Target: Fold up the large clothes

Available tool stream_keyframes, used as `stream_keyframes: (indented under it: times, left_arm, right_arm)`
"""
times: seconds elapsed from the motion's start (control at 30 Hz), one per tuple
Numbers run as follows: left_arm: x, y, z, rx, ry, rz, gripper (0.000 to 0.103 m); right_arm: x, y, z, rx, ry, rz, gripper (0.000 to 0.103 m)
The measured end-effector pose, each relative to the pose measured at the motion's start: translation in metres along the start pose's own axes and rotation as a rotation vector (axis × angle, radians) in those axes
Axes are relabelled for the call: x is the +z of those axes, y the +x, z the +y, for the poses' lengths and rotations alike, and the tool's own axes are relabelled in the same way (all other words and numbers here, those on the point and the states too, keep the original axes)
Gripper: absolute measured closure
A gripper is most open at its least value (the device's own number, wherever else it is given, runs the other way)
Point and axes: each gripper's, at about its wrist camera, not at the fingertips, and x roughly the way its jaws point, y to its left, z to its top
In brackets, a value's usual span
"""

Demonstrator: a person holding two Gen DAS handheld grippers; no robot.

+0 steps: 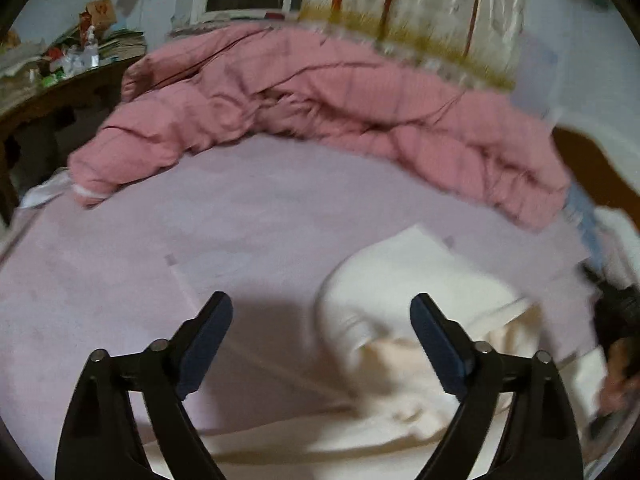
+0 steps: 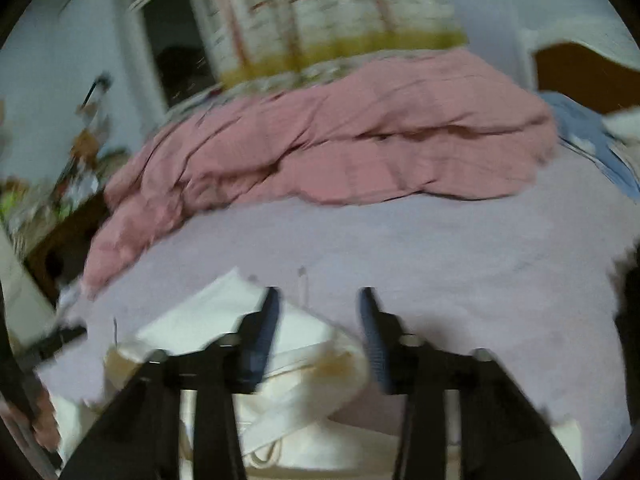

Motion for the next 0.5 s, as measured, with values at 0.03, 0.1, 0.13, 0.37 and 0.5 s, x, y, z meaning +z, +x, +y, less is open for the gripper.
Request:
stream_keyframes:
  times: [0.03,0.1,0.13,0.37,0.5]
  left_arm:
    - [-0.001,0.006,-0.002,-0.021,-0.017,-0.003,0.038]
    - [-0.005,0.028,-0.006,-0.059,-0.031,0.051,0.048]
    - [-0.009,0.045,-0.007,-0.059,-0.047,0.099,0.058]
    - [-0.033,0.111,0.007,0.084,-0.113,0.319,0.057]
    - [-0.027,0.096,-0.006,0.166,-0.034,0.254,0.058]
  right_arm:
    - [-0.003,0.013,0.007,0.004,-0.022,0.035,0.077]
    - [-0.012,0.046,0.019,0.015,-0.059,0.144,0.084]
    - [-0.017,0.058,0.021,0.012,-0.061,0.186,0.085]
    - [-0.039,0.099,0.001,-0.024,0.025,0.371,0.087]
    - [-0.037,0.089,-0.001,-0.014,0.035,0.382,0.086]
